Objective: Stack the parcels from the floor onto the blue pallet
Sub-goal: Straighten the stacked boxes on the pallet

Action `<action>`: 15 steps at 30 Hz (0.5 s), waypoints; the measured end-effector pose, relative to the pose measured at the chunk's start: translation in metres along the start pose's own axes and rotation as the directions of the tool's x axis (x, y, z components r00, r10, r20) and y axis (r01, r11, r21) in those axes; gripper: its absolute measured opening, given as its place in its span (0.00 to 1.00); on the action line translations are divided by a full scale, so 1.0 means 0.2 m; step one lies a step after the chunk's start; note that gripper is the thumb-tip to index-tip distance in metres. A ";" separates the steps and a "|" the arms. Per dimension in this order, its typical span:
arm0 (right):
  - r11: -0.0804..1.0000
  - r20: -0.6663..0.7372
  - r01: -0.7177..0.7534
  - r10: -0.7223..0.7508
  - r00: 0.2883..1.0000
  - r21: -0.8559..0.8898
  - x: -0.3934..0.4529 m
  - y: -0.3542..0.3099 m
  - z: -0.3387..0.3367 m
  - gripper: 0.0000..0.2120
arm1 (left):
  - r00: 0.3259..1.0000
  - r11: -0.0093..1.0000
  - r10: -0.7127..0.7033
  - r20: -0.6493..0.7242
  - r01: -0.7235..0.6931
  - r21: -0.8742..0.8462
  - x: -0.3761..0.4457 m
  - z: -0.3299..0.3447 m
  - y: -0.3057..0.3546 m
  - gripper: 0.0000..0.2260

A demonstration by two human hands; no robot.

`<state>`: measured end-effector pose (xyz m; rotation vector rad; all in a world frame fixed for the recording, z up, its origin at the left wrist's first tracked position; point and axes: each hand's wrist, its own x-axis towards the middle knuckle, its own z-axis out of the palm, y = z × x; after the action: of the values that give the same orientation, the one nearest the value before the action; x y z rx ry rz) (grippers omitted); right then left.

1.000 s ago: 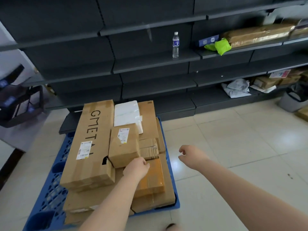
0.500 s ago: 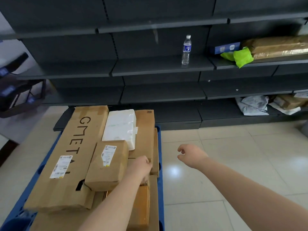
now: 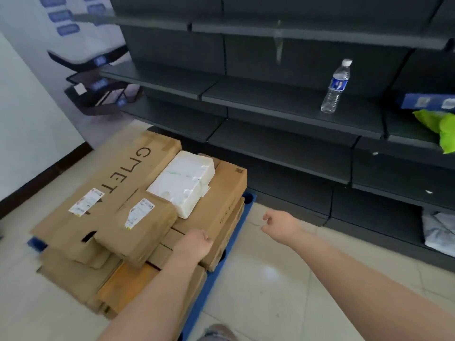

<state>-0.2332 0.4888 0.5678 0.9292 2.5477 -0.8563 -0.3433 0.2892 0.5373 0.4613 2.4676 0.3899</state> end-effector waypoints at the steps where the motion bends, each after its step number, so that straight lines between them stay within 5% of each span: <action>1: 1.000 0.019 0.018 -0.018 1.000 -0.020 0.05 0.03 -0.03 0.15 | 1.000 1.000 -0.024 -0.009 0.023 -0.018 0.01 0.02 0.05 0.06; 8: 0.973 0.191 0.178 -0.148 0.970 -0.149 0.43 0.07 -0.15 0.21 | 0.969 0.953 -0.247 0.003 0.243 -0.180 0.16 0.08 0.12 0.10; 15: 0.911 0.282 0.307 -0.229 0.932 -0.275 0.90 -0.15 -0.32 0.15 | 0.937 0.870 -0.348 0.017 0.330 -0.365 0.60 -0.04 0.28 0.14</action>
<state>-0.3913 0.5971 0.5478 0.3533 2.5239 -0.5620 -0.4275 0.3867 0.5044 -0.1403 2.3840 0.6966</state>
